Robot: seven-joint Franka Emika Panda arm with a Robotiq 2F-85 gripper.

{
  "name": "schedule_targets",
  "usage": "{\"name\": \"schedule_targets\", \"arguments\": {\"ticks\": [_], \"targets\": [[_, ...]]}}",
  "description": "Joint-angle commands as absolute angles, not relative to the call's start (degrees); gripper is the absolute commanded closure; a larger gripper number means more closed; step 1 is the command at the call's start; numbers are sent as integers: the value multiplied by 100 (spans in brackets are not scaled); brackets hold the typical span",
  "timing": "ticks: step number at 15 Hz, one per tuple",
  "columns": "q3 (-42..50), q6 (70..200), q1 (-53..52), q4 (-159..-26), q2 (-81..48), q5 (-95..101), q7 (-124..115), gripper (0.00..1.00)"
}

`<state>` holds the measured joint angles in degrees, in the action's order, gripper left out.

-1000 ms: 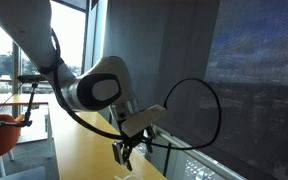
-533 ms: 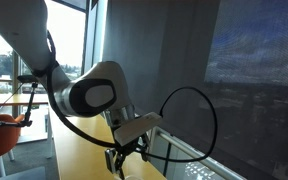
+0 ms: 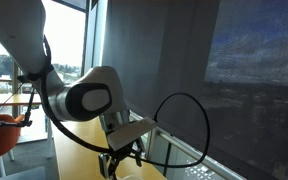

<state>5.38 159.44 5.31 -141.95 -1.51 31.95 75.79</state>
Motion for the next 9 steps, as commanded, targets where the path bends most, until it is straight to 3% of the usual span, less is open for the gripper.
{"name": "schedule_targets", "arguments": {"ticks": [1,9], "targets": [[522,15860,502,-14204,-110,3424,7335,0],[438,15877,462,-14129,-103,3315,7292,0]]}}
